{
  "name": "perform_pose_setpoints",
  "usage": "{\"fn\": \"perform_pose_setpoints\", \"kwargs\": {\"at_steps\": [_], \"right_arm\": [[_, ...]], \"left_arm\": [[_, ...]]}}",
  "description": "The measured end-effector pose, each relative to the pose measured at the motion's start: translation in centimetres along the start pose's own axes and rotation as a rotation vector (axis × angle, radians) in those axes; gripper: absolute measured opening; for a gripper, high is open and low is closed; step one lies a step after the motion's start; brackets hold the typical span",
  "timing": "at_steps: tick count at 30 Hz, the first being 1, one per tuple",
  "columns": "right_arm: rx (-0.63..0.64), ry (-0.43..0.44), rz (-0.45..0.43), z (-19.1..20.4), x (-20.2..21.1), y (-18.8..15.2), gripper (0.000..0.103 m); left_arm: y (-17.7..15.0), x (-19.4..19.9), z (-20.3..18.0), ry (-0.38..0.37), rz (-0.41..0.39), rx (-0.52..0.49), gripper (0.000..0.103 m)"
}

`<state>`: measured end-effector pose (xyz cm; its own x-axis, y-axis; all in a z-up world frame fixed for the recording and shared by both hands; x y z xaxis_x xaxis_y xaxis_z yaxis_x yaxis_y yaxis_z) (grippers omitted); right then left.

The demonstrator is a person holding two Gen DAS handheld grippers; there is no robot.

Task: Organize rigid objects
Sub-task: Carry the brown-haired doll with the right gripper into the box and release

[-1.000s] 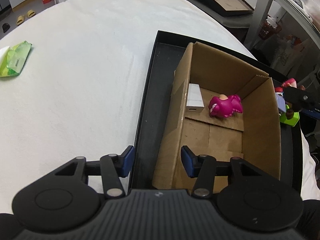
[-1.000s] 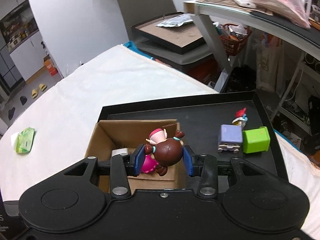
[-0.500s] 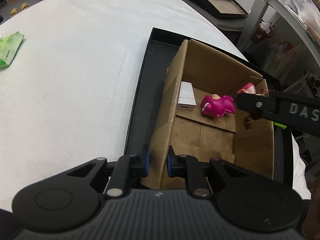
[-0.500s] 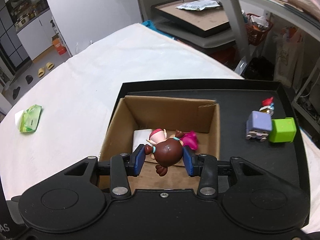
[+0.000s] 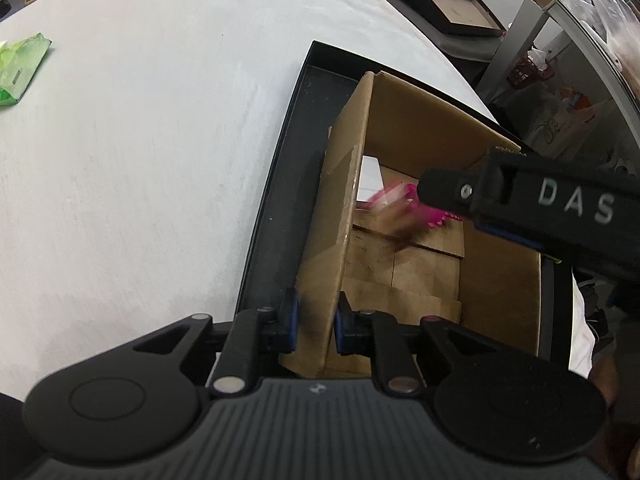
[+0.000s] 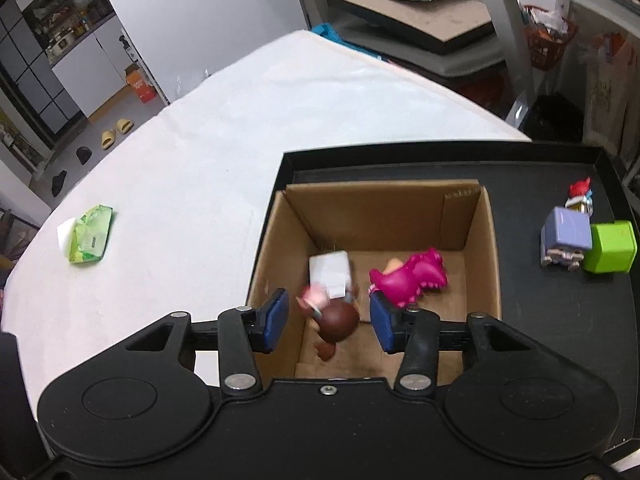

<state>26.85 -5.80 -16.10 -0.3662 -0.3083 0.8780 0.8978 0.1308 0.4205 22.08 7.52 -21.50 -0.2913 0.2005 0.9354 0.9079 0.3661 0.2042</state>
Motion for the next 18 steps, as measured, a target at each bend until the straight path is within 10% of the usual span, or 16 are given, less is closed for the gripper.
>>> {"fn": "perform_pose_setpoints", "kwargs": {"at_steps": [18], "right_arm": [[-0.101,-0.016,-0.072,-6.3,3.5,-1.3,0.049]], "left_arm": [[0.0,0.6,-1.2,0.083,-0.012,-0.025,0.016]]}}
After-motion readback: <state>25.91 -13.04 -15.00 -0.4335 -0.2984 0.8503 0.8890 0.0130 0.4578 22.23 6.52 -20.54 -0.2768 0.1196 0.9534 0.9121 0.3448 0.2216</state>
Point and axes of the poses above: each gripper's, at about its wrist camera, not at the fingertips, and x roughly against the way its jaws point, z to its left, y to its top, the point moved 2 cm from there along -x, roughly the way its jaws point, and after that the axes turned 6 degrees about z, right-handed, at the moved point
